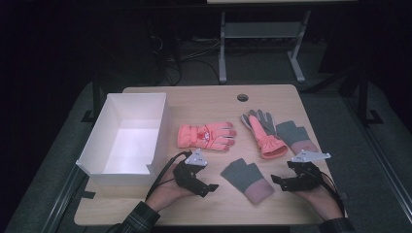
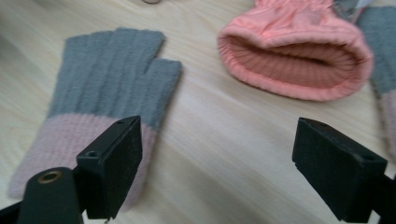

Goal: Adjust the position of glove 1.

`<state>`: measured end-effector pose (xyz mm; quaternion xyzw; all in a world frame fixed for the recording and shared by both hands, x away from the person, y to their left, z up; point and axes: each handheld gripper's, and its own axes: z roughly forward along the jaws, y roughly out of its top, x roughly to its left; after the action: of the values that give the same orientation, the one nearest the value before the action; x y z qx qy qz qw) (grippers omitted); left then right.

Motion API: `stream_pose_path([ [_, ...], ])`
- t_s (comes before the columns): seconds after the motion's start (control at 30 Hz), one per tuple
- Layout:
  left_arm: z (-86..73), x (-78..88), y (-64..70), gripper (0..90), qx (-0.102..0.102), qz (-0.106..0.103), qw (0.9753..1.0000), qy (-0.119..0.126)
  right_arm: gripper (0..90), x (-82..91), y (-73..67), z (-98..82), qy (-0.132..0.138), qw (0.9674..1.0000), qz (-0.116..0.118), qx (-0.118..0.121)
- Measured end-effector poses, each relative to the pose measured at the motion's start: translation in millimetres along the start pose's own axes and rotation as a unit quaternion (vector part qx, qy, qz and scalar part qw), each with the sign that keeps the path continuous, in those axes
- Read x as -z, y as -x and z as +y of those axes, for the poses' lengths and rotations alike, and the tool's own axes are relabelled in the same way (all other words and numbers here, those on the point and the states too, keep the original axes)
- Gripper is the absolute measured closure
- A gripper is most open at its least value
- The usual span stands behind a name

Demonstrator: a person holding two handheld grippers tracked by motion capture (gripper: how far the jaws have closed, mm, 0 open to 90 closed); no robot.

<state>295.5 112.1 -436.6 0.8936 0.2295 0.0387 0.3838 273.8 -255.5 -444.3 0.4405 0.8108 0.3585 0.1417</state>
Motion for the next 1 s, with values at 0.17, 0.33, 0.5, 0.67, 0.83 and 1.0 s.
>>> stream_pose_path([
  [0.17,-1.7,2.7,0.1,12.6,-0.003,-0.002,1.0,0.003,18.7,1.7,9.2,5.6,0.006,0.9999,-0.012,-0.008],
  [0.33,-6.3,4.0,-4.9,12.8,0.014,-0.011,0.9998,-0.002,21.4,5.1,23.1,12.8,0.018,0.999,-0.031,-0.026],
  [0.5,-10.2,4.9,-9.6,12.8,0.011,-0.013,0.9998,-0.007,24.6,3.1,35.6,20.0,0.021,0.998,-0.047,-0.037],
  [0.67,-9.9,8.2,-14.2,13.7,0.01,-0.016,0.9998,0.004,30.2,1.6,50.3,28.2,0.026,0.9972,-0.053,-0.046],
  [0.83,-11.5,7.6,-14.0,13.6,0.006,-0.018,0.9997,0.015,36.6,-0.2,66.0,36.8,0.027,0.9959,-0.069,-0.052],
  [1.0,-10.7,5.1,-10.8,13.1,0.01,-0.025,0.9996,0.012,46.3,-4.4,82.4,45.6,0.027,0.9942,-0.085,-0.06],
])
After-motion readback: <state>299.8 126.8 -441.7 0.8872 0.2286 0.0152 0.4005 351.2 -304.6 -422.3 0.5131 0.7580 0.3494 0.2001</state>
